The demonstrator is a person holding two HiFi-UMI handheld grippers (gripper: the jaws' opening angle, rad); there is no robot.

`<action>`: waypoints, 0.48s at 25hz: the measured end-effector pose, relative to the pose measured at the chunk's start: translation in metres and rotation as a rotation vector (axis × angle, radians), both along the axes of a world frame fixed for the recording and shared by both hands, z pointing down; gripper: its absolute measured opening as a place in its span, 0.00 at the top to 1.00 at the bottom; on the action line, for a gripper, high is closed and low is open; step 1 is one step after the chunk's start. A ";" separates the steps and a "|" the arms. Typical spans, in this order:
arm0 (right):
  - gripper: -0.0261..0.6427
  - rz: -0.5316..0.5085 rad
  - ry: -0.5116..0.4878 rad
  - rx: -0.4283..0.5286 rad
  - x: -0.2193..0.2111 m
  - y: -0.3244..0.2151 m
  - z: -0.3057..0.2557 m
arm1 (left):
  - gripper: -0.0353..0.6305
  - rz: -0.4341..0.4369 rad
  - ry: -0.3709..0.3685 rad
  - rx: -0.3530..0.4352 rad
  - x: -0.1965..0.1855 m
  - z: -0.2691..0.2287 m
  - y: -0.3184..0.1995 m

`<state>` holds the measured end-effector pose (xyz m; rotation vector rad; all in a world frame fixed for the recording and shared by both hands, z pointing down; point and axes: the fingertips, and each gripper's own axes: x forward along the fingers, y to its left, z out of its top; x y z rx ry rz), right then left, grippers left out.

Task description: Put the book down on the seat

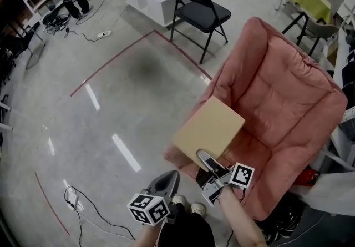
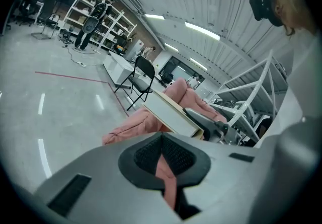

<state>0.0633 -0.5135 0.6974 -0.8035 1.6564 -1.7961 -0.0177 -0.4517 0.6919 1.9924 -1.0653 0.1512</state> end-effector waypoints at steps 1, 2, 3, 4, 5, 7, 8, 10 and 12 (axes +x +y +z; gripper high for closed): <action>0.62 -0.003 0.006 0.003 -0.001 -0.004 0.006 | 0.93 -0.001 0.001 -0.004 -0.001 0.005 -0.001; 0.62 -0.007 0.013 0.007 -0.002 -0.008 0.012 | 0.93 -0.001 0.001 -0.008 -0.003 0.011 -0.002; 0.62 -0.011 0.018 0.009 -0.004 -0.012 0.017 | 0.93 -0.002 -0.001 -0.014 -0.004 0.016 -0.002; 0.62 -0.014 0.020 0.010 -0.006 -0.017 0.022 | 0.93 -0.004 -0.003 -0.021 -0.006 0.021 -0.002; 0.62 -0.016 0.021 0.010 -0.007 -0.021 0.027 | 0.93 -0.006 -0.004 -0.029 -0.008 0.026 -0.002; 0.62 -0.018 0.024 0.008 -0.010 -0.029 0.037 | 0.93 -0.013 -0.004 -0.046 -0.011 0.035 0.000; 0.62 -0.018 0.029 0.006 -0.010 -0.033 0.042 | 0.93 -0.015 -0.002 -0.054 -0.012 0.039 0.002; 0.62 -0.019 0.048 0.006 -0.010 -0.037 0.050 | 0.93 -0.017 0.000 -0.069 -0.012 0.045 0.006; 0.62 -0.023 0.081 0.002 -0.010 -0.039 0.058 | 0.93 -0.016 0.003 -0.080 -0.010 0.049 0.011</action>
